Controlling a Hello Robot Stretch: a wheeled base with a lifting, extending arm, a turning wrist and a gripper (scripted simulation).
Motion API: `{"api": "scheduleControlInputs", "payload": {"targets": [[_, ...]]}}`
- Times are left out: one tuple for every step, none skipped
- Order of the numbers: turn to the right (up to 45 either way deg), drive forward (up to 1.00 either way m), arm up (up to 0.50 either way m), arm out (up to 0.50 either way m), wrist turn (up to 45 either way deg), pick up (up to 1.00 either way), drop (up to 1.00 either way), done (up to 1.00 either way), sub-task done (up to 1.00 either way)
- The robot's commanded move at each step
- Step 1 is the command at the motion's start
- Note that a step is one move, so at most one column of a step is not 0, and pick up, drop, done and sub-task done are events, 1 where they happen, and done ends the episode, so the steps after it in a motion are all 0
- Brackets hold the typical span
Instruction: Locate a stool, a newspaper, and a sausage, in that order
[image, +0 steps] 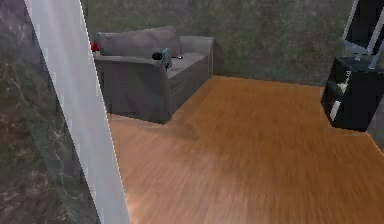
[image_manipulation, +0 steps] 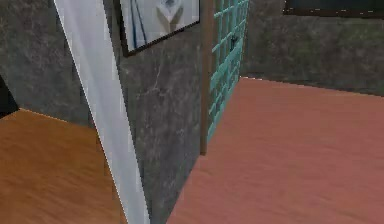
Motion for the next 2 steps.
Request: {"api": "scheduleControlInputs", "payload": {"targets": [[21.0,0.00,0.00,0.00,0.0,0.00,0.00,0.00,0.00],[0.0,0.60,0.00,0.00,0.0,0.00,0.00,0.00,0.00]]}}
